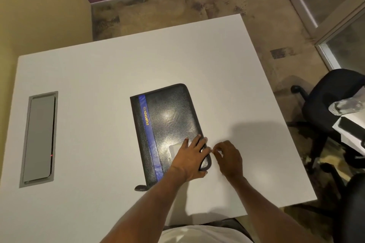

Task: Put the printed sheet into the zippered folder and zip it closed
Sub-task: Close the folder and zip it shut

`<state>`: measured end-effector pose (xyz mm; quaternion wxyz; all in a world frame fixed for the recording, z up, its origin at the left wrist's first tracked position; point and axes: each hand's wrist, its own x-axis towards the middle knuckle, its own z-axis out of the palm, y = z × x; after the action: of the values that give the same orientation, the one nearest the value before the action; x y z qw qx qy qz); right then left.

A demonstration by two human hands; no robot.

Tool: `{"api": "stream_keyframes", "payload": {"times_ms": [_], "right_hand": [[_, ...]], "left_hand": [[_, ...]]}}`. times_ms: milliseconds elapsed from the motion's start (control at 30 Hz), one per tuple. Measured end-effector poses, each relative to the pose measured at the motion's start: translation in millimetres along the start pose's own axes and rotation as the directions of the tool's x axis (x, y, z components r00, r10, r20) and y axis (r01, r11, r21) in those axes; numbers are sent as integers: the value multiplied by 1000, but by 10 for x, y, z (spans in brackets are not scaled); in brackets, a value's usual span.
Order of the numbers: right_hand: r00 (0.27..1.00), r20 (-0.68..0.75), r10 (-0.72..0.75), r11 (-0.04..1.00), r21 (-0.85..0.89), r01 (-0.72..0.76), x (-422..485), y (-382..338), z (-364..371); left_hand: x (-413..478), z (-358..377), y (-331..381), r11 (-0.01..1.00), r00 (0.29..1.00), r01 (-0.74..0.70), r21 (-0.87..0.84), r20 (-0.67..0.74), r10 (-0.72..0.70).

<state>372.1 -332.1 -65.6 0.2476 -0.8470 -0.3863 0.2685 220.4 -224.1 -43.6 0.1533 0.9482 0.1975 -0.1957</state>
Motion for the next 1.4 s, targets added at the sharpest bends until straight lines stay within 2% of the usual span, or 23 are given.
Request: {"api": "stream_keyframes", "payload": {"times_ms": [267, 767, 900, 967, 1067, 1133, 1200, 1300, 1400], "right_hand": [[996, 25, -83, 996, -25, 84, 669, -289, -2], [989, 19, -144, 988, -46, 145, 2083, -954, 106], [986, 22, -164, 984, -65, 165, 2407, -1081, 141], [987, 36, -158, 984, -75, 160, 2527, -1120, 153], [982, 55, -183, 979, -83, 187, 2603, -1114, 191], [978, 53, -201, 976, -72, 205, 2587, -1100, 204], [978, 42, -205, 977, -58, 207, 2590, -1076, 193], [978, 47, -203, 978, -47, 205, 2659, -1065, 231], [983, 26, -184, 982, -24, 185, 2616, -1029, 232]], "left_hand": [[32, 56, -9, 1000, 999, 5, 4, 42, -5], [-23, 167, -87, 1000, 992, -7, -18, 125, 9], [-37, 196, -120, 996, 982, -49, 71, 188, 35], [-44, 259, -157, 989, 987, -101, 112, 136, 86], [-44, 327, -289, 995, 995, -93, 25, -28, 94], [-2, 219, -448, 994, 990, -28, -106, -140, 12], [151, 32, -710, 982, 975, 79, -171, -194, -112], [510, -247, -1252, 938, 935, 259, -232, -182, -304], [732, -483, -1654, 876, 863, 385, -292, -223, -454]]}}
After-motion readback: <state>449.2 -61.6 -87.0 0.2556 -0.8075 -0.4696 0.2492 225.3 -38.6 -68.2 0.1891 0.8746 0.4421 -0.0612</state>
